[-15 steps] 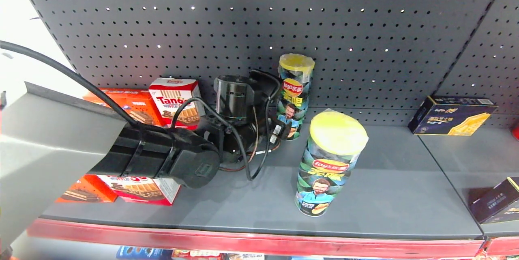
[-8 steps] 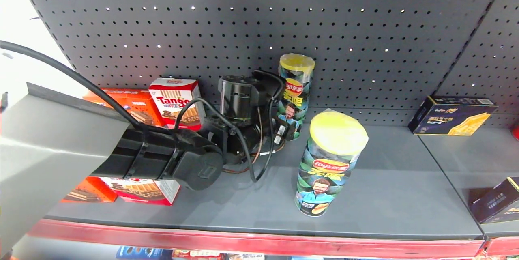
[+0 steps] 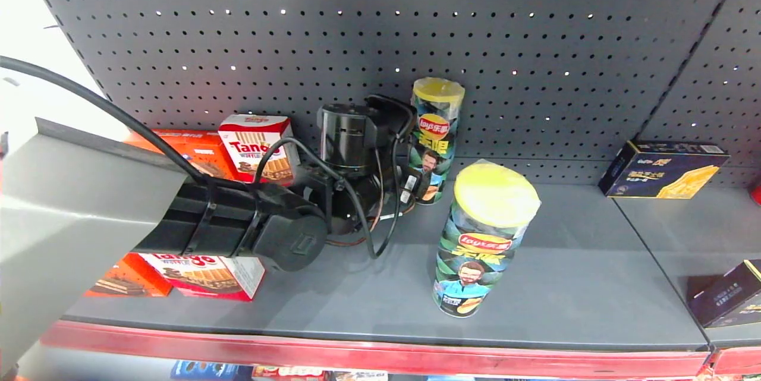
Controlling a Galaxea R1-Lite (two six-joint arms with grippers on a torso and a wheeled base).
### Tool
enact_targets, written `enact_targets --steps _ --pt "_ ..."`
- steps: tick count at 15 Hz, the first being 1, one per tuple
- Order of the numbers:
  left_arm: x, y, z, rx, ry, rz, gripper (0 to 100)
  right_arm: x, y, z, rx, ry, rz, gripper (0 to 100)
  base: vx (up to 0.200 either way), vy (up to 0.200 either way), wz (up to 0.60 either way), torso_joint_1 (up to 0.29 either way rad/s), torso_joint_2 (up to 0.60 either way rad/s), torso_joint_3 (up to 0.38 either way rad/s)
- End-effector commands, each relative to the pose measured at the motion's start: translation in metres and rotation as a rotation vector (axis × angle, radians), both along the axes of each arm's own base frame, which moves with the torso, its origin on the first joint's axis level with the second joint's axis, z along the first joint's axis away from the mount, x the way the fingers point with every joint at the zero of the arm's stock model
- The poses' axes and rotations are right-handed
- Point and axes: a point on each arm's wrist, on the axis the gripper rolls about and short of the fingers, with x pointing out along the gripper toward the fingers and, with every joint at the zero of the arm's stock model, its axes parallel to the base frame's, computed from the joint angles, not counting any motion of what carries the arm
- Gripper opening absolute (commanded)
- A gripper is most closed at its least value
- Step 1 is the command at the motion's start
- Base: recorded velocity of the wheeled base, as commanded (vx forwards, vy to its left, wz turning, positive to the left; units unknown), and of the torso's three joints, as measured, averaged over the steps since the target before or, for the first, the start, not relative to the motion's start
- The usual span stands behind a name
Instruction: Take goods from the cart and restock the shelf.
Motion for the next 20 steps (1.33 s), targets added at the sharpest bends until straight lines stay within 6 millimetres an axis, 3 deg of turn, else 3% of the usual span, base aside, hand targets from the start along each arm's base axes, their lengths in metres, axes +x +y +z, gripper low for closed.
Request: enact_targets --steps 1,7,12,16,20 --pt "0.005 -0.005 -0.001 -0.007 -0.006 -0.002 100 0.0 0.0 0.0 0.0 0.003 0.0 100 0.0 0.0 0.0 0.0 0.0 0.0" --pt "0.001 -0.007 -0.008 0.003 0.014 -0.009 100 0.0 0.0 0.0 0.0 0.002 0.0 100 0.0 0.0 0.0 0.0 0.0 0.0" --pt "-0.018 0.016 0.01 0.008 0.003 0.009 100 0.0 0.0 0.0 0.0 0.003 0.002 100 0.0 0.0 0.0 0.0 0.0 0.0" --pt "-0.007 0.031 0.011 0.05 -0.02 0.062 100 0.0 0.0 0.0 0.0 0.002 0.0 100 0.0 0.0 0.0 0.0 0.0 0.0" --pt "0.005 0.026 -0.004 0.059 -0.002 0.067 100 0.0 0.0 0.0 0.0 0.002 0.002 100 0.0 0.0 0.0 0.0 0.0 0.0"
